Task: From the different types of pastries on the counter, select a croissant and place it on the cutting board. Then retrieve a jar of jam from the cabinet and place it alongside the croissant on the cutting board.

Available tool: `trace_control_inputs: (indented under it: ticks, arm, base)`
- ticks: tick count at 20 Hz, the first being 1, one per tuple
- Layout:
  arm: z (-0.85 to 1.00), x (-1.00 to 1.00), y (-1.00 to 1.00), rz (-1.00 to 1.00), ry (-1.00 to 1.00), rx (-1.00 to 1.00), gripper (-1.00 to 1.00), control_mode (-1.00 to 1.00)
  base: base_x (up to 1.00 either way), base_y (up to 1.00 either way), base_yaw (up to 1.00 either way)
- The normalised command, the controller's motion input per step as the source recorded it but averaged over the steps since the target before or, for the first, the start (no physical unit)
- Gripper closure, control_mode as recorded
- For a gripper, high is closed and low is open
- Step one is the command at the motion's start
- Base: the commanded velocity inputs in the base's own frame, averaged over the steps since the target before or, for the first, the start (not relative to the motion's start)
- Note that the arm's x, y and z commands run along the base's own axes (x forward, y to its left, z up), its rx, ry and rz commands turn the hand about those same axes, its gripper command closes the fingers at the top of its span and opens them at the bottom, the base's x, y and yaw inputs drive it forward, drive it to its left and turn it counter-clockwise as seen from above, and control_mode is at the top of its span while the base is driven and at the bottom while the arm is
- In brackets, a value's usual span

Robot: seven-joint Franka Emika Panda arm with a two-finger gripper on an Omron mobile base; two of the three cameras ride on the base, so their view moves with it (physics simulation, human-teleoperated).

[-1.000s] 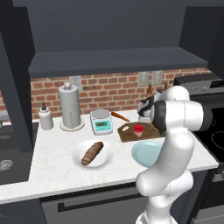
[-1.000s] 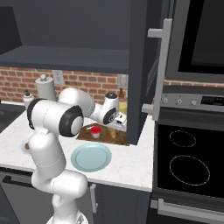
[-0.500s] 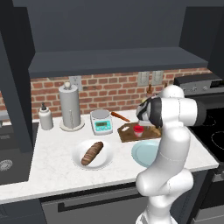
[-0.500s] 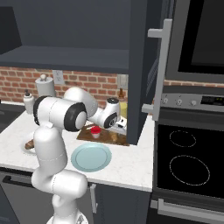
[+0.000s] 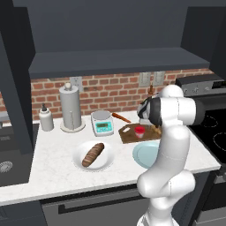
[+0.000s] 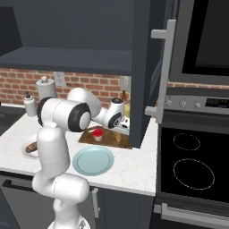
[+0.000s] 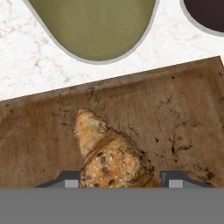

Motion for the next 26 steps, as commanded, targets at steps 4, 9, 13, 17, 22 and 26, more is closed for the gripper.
trace_control_inputs:
  ticks: [4, 9, 13, 17, 22, 26]
  arm:
    - [-0.17, 0.0, 0.0, 0.0, 0.0, 0.0, -1.0, -1.0]
    - [-0.09, 0.02, 0.0, 0.0, 0.0, 0.0, -1.0, -1.0]
    - [0.0, 0.0, 0.0, 0.0, 0.0, 0.0, -1.0, -1.0]
    - [0.0, 0.0, 0.0, 0.0, 0.0, 0.0, -1.0, -1.0]
    - [0.49, -0.03, 0.0, 0.0, 0.0, 0.0, -1.0, -1.0]
    - [1.0, -0.12, 0.0, 0.0, 0.0, 0.0, -1.0, -1.0]
  base:
    - [0.0, 0.0, 0.0]
    - [0.0, 0.0, 0.0]
    - [0.0, 0.0, 0.0]
    - [0.0, 0.0, 0.0]
    - [0.0, 0.0, 0.0]
    - [0.0, 0.0, 0.0]
